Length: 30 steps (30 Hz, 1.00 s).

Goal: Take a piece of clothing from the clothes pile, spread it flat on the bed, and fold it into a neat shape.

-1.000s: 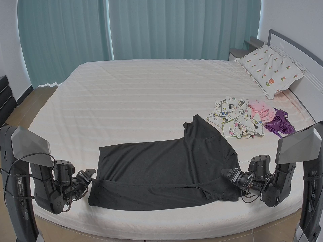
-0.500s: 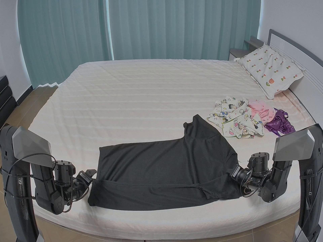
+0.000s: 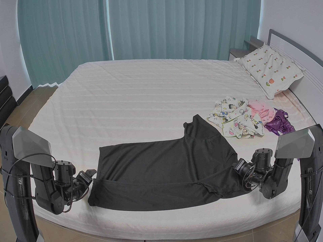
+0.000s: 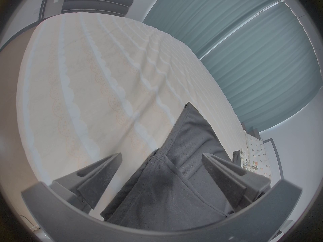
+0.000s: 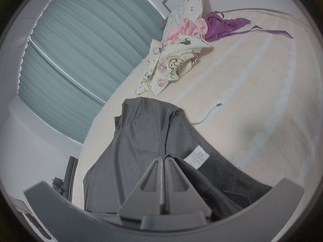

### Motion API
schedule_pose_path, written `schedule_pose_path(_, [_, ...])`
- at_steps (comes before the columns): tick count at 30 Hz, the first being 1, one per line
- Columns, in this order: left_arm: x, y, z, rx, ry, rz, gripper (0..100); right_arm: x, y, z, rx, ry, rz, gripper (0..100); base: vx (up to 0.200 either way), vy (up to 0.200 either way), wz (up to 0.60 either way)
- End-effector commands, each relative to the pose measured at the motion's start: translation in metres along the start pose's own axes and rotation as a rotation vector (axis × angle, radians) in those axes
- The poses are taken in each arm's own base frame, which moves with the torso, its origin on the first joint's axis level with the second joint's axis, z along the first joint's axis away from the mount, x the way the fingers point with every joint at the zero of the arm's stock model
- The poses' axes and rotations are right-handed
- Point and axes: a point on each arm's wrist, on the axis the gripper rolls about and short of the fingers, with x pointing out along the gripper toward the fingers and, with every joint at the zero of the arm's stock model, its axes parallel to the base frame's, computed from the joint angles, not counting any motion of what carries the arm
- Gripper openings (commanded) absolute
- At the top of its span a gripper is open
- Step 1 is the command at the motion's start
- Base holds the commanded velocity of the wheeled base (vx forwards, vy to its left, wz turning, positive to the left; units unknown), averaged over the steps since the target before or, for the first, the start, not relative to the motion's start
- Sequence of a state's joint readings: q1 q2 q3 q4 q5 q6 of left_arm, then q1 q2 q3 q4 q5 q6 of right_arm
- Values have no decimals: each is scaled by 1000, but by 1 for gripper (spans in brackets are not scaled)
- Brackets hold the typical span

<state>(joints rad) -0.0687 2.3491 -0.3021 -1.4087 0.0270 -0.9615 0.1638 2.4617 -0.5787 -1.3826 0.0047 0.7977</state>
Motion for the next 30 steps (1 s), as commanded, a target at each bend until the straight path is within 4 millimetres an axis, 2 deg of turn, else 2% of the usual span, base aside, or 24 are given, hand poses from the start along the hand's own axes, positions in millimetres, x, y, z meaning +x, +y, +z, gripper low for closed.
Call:
schedule_pose_path(1, [0, 0, 0, 0, 0, 0, 100, 0, 0, 3, 4, -19, 12, 0, 0, 0, 0])
schedule_pose_path(7, [0, 0, 0, 0, 0, 0, 100, 2, -6, -4, -3, -11, 5, 0, 0, 0, 0])
schedule_pose_path(8, [0, 0, 0, -1, -1, 1, 100, 2, -7, -5, -3, -8, 3, 100, 0, 0, 0])
schedule_pose_path(16, [0, 0, 0, 0, -1, -1, 100, 1, -7, -3, 0, -16, 2, 100, 0, 0, 0])
schedule_pose_path(19, [0, 0, 1, -3, -3, -2, 100, -5, -11, -1, 4, -16, -15, 100, 0, 0, 0])
schedule_pose_path(24, [-1, -2, 2, -9, -7, -7, 100, -19, -8, 16, 18, -55, -10, 100, 0, 0, 0])
schedule_pose_path(30, [-4, -5, 4, -13, -40, -36, 100, -25, -10, 12, 25, -36, -24, 100, 33, 0, 0])
